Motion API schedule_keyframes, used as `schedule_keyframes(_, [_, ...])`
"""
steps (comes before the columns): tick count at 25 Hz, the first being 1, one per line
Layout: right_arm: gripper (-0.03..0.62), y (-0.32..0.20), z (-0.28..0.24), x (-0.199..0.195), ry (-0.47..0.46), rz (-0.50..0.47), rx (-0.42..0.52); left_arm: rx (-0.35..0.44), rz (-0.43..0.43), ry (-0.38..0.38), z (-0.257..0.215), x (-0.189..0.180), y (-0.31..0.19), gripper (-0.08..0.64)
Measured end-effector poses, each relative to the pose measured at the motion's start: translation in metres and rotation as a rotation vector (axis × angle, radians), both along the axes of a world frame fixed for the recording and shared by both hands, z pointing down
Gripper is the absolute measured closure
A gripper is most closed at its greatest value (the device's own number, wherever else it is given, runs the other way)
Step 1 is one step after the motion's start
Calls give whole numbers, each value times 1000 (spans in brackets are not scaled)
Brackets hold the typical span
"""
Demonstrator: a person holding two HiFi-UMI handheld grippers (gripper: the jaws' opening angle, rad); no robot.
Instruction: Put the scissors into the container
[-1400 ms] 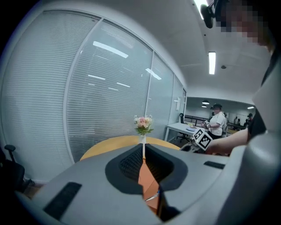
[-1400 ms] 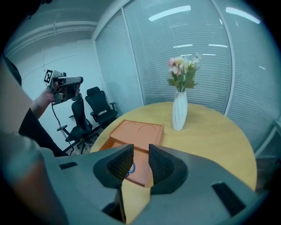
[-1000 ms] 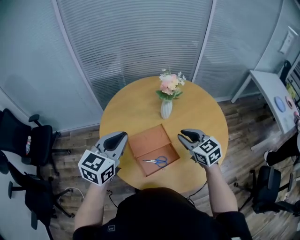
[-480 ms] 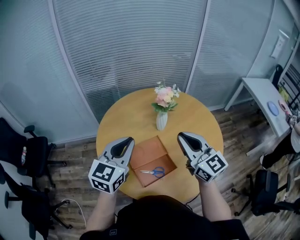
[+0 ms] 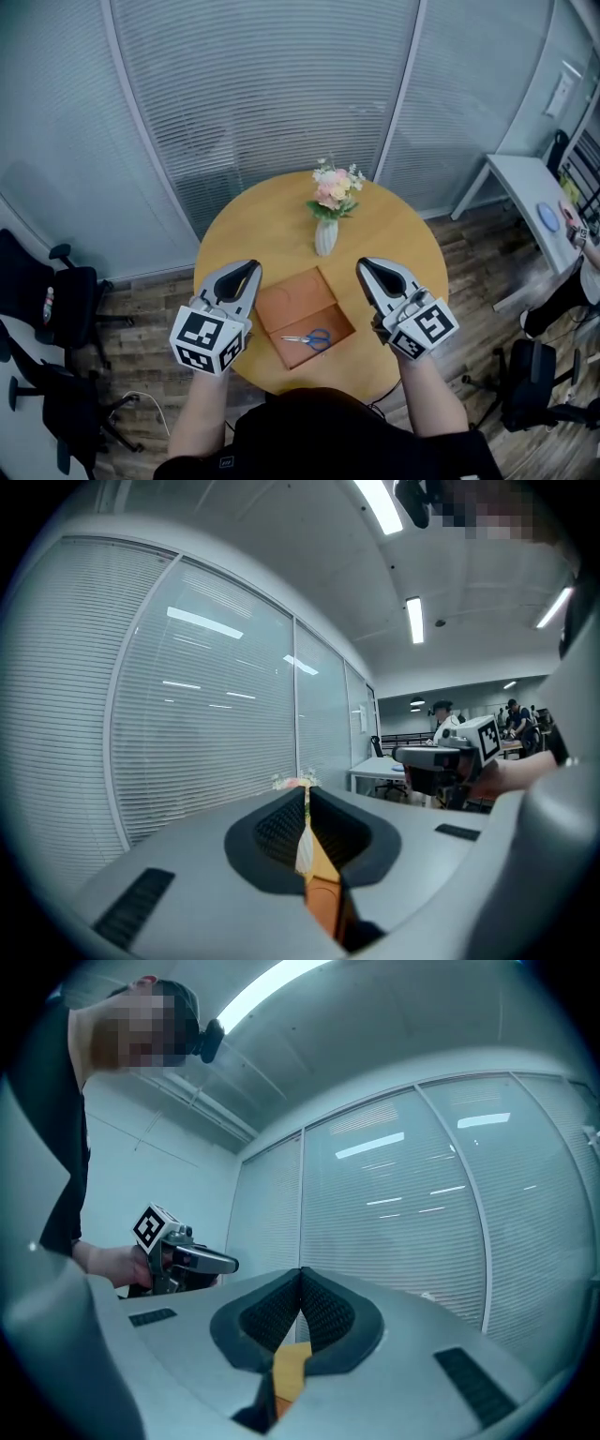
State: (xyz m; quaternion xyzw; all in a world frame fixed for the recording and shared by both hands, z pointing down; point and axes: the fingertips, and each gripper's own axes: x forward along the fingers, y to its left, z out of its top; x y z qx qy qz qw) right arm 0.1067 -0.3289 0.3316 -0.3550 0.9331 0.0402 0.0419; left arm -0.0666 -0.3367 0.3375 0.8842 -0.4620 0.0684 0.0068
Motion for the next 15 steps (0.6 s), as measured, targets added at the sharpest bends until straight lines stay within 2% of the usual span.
schedule_keyframes(3, [557,-3,-8,-13,68,-22,44,29,1,-2,-12,0,4,534])
schedule_keyframes(7, [557,1,-16,-22,123,19,130,29,-49,7,-12,-11,7,534])
schedule_keyframes(15, [557,-1,5,-20,101,31,58,-25,-105,27,12,-31,10,534])
